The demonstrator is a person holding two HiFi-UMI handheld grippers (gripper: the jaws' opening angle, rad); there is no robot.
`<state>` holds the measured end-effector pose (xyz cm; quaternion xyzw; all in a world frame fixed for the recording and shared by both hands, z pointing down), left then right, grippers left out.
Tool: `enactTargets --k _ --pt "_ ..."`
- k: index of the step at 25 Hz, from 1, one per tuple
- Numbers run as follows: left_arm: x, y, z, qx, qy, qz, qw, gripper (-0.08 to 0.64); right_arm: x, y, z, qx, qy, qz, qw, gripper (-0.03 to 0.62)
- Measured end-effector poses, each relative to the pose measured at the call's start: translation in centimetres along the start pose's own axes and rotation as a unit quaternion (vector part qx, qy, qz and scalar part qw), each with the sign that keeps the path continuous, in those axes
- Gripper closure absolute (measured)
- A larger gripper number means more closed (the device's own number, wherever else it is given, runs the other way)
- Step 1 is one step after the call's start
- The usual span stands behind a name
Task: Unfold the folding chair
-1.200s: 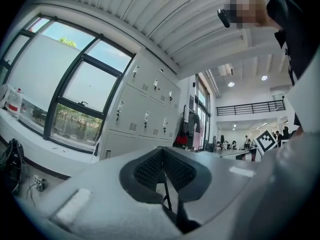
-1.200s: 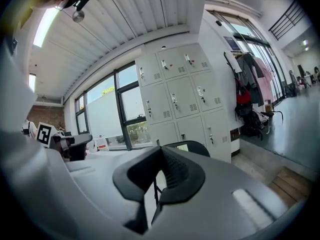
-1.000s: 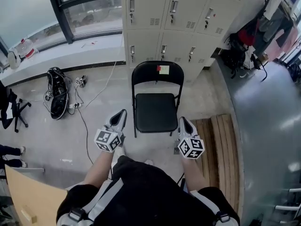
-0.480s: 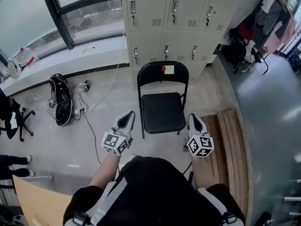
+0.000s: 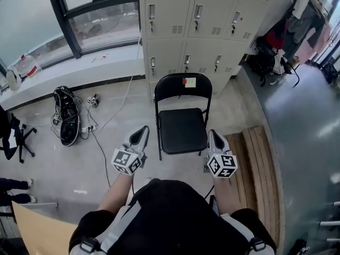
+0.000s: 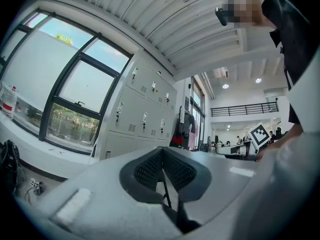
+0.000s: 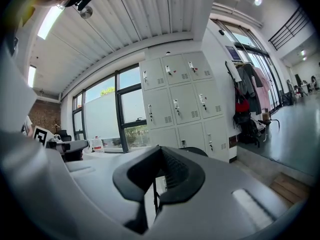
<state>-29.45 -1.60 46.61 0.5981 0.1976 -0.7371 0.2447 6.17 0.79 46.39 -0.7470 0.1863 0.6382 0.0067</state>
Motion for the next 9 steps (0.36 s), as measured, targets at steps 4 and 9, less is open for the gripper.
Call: enactTargets --k 4,9 --pt "0.0 -0.17 0.06 -0.004 -0.009 0.002 1.0 0.561 -0.38 -0.4 0.24 -0.003 0.007 0.011 1.0 0.59" --pt "-0.06 0.24 0.22 -0.016 -0.007 0.013 0.9998 0.561 -0.34 -0.13 -0.1 0.0 0.002 0.023 1.0 0.591"
Point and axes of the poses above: the fingertips, and each gripper's own axes: y forward along the fingers, z to its left, x out of its top, the point moved 9 cm from there along -y, backward along the fingers, and after that the axes turned 3 degrees about z, right-handed, at the moved point
